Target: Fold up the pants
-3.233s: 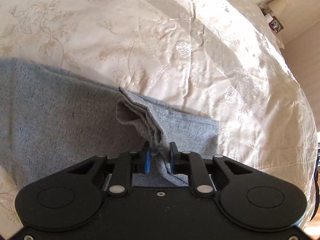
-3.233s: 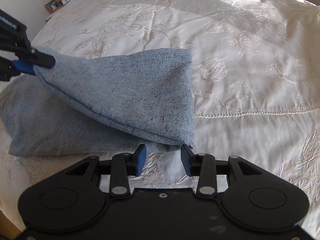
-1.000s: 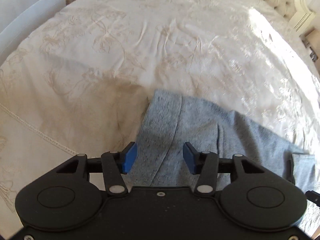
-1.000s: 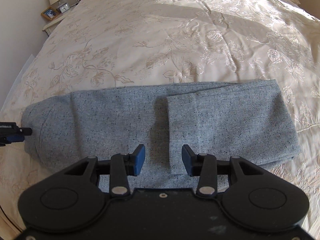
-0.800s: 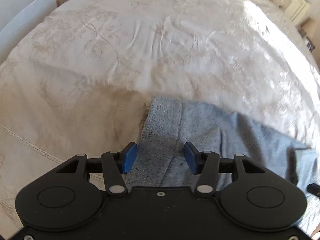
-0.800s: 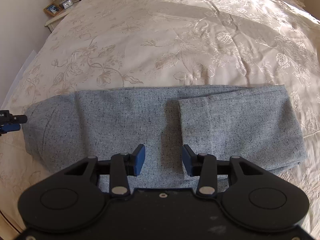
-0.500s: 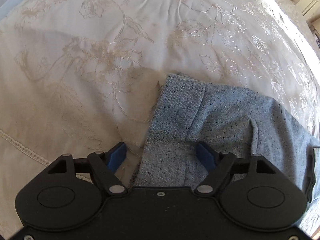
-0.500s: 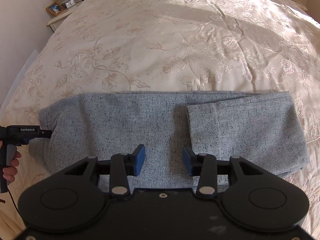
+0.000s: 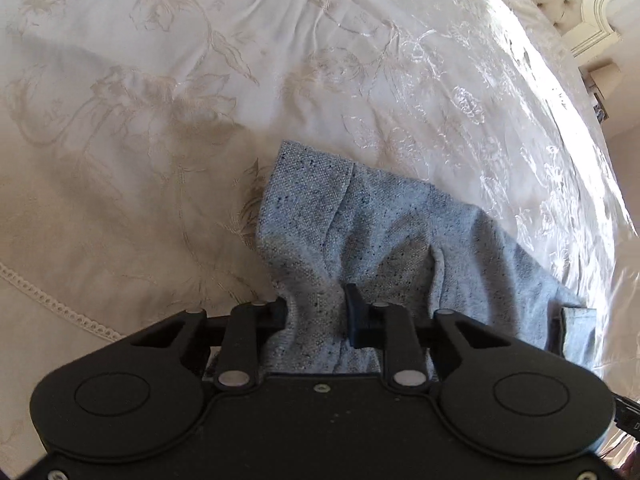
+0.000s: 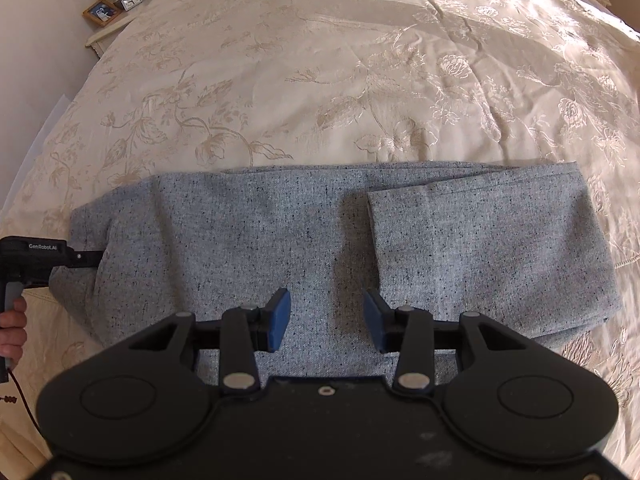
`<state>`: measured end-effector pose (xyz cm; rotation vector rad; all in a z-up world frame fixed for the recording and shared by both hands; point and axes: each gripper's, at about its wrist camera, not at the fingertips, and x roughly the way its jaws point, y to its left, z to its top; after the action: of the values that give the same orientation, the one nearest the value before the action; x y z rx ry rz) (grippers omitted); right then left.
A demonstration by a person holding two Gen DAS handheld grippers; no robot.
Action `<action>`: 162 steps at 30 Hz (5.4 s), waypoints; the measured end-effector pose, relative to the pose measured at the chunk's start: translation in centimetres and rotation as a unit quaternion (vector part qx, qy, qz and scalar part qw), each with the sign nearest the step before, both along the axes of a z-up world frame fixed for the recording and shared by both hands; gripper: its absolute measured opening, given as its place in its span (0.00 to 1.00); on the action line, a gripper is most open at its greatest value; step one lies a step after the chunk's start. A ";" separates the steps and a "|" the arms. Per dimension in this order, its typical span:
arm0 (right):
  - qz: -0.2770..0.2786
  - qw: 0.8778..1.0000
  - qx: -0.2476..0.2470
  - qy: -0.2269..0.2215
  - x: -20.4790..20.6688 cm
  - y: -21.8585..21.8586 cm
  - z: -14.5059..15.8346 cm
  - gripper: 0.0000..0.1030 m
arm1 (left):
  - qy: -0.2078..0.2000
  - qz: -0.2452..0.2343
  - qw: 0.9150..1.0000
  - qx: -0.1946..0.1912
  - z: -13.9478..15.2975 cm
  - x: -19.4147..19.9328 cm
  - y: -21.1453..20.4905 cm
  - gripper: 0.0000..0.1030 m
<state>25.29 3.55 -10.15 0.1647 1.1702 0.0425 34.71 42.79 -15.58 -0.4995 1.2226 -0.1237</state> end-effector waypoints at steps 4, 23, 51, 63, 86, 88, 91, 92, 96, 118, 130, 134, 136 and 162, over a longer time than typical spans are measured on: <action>-0.001 1.000 0.004 -0.001 0.1 -0.3 0.1 0.42 | -0.024 -0.002 0.999 0.031 3.5 -1.0 -1.7 0.25; 0.006 0.999 0.044 -0.019 -1.7 -8.7 -0.9 0.42 | -0.116 -0.035 0.989 0.079 16.7 -3.2 -20.3 0.23; -0.032 0.994 0.102 -0.029 -2.5 -29.8 -3.0 0.42 | -0.070 -0.134 0.973 0.175 10.8 -2.4 -45.5 0.26; -0.008 0.996 0.083 -0.019 2.3 -25.1 -4.2 0.42 | 0.029 -0.115 0.971 0.207 1.6 -4.2 -36.4 0.25; -0.037 0.987 0.150 0.038 6.5 -26.1 -9.5 0.43 | -0.013 -0.060 0.977 0.206 5.4 -8.7 -30.9 0.27; -0.010 0.990 0.137 0.022 6.1 -25.0 -8.8 0.12 | -0.003 -0.052 0.978 0.202 4.9 -8.5 -30.5 0.27; 0.006 0.994 0.111 0.001 5.6 -24.0 -7.4 0.07 | 0.006 -0.050 0.978 0.201 4.6 -8.3 -30.6 0.27; 0.009 0.994 0.109 -0.007 5.4 -24.0 -6.8 0.07 | 0.003 -0.053 0.978 0.200 4.7 -8.2 -30.7 0.27; 0.028 0.996 0.075 -0.048 4.9 -24.6 -3.4 0.04 | -0.012 -0.059 0.979 0.194 5.5 -8.0 -31.2 0.27; 0.026 0.999 -0.033 -0.014 5.9 -23.4 -10.3 0.08 | 0.010 -0.138 0.968 0.210 -0.7 -1.5 -37.2 0.29; 0.008 0.999 -0.025 -0.035 5.4 -24.9 -7.6 0.41 | -0.006 -0.074 0.977 0.198 3.1 -2.4 -34.1 0.31; -0.009 0.999 -0.001 -0.043 5.0 -26.3 -6.8 0.44 | -0.012 -0.062 0.978 0.197 3.1 -2.1 -33.0 0.44; -0.004 0.999 0.009 -0.030 5.3 -26.6 -7.4 0.45 | 0.003 -0.074 0.979 0.190 2.0 -1.4 -32.7 0.49; -0.080 0.993 0.087 -0.028 5.5 -26.6 -7.7 0.15 | -0.020 -0.058 0.989 0.137 2.8 -1.9 -32.0 0.14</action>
<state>30.80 -23.05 -17.88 0.4086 1.0941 0.0080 32.80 10.78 -12.78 -0.1861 1.2063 -0.0620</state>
